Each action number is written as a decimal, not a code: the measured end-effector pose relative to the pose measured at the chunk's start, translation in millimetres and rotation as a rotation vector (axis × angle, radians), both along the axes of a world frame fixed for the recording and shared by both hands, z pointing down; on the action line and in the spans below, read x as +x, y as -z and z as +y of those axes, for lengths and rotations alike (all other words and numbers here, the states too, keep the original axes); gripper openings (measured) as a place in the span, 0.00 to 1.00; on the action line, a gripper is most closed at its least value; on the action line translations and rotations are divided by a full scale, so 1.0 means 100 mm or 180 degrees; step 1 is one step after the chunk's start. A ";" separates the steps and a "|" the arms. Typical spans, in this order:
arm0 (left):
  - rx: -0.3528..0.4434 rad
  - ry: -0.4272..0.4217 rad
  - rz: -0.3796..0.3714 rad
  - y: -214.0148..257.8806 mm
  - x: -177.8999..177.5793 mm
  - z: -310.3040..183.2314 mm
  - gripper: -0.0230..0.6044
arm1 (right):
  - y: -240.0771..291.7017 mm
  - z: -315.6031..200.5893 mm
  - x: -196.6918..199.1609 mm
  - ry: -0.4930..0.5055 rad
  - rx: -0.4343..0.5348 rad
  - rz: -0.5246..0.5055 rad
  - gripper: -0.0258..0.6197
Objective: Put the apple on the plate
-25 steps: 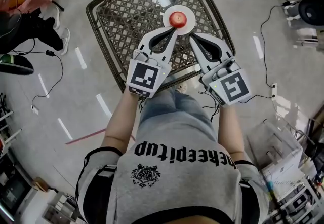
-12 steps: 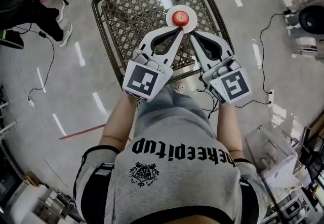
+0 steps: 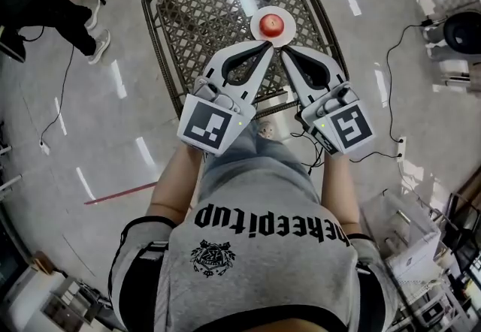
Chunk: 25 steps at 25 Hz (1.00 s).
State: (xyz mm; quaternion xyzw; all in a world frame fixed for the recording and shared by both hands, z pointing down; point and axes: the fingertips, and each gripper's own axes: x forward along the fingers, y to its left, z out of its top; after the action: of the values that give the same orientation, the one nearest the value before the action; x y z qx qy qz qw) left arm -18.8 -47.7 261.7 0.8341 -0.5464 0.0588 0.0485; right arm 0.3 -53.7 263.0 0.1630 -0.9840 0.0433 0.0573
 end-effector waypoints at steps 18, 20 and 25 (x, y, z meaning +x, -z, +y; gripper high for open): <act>0.0063 -0.0013 -0.0012 0.02 0.12 0.25 0.10 | 0.12 0.24 0.08 0.0025 0.0100 -0.0134 0.04; 0.0076 -0.0014 -0.0020 0.04 0.16 0.28 0.10 | 0.13 0.27 0.12 0.0013 0.0102 -0.0148 0.04; 0.0090 -0.0010 -0.0035 0.06 0.25 0.39 0.10 | 0.16 0.37 0.21 0.0001 0.0109 -0.0179 0.04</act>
State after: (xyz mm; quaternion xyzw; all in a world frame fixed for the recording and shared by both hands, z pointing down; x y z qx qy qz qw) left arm 6.6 -8.5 255.8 0.8352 -0.5460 0.0558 0.0337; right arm 21.6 -16.9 246.8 0.1625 -0.9859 0.0311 0.0267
